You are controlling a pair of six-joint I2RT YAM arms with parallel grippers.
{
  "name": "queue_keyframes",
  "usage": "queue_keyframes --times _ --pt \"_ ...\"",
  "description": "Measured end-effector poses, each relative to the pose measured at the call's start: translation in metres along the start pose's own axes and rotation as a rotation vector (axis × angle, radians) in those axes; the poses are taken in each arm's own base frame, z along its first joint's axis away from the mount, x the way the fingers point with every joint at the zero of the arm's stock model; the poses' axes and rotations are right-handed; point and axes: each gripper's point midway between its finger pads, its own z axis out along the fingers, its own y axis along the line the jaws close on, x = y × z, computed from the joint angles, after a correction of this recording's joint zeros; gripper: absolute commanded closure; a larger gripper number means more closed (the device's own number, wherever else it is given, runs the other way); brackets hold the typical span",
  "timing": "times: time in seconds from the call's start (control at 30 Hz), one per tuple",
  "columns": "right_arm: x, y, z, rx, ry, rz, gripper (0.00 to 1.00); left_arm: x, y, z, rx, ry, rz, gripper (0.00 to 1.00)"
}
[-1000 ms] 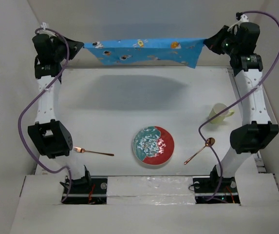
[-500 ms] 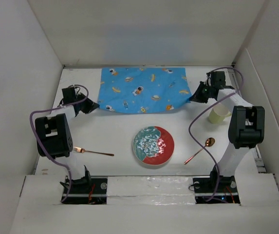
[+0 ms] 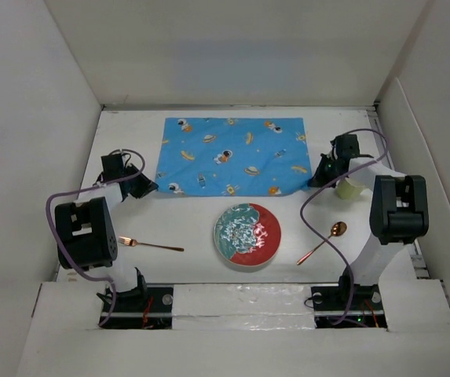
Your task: Set the dinner table for one person
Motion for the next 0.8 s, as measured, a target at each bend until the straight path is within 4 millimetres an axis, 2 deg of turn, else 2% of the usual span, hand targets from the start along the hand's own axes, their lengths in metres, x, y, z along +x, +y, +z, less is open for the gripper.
queue_keyframes --times 0.17,0.43,0.5,0.53,0.6,0.73,0.8 --pt "0.029 -0.016 -0.001 0.043 0.047 0.010 1.00 0.011 0.009 -0.014 -0.030 -0.006 0.019 1.00" --pt "0.028 -0.019 -0.009 0.067 0.024 -0.002 1.00 0.041 0.020 -0.020 -0.076 0.052 0.042 1.00" --pt "0.027 -0.019 -0.010 0.068 0.017 -0.005 0.99 0.046 0.022 -0.023 -0.083 0.059 0.048 0.95" --pt "0.027 -0.019 -0.011 0.068 0.015 -0.007 0.98 0.048 0.022 -0.024 -0.087 0.061 0.050 0.89" --pt "0.027 -0.018 -0.014 0.070 0.013 -0.008 0.89 0.047 0.024 -0.025 -0.100 0.058 0.054 0.85" --pt "0.028 -0.017 -0.023 0.074 0.004 -0.015 0.72 0.045 0.028 -0.028 -0.131 0.055 0.056 0.82" --pt "0.027 -0.015 -0.031 0.079 -0.005 -0.021 0.61 0.037 0.023 -0.030 -0.139 0.042 0.064 0.80"
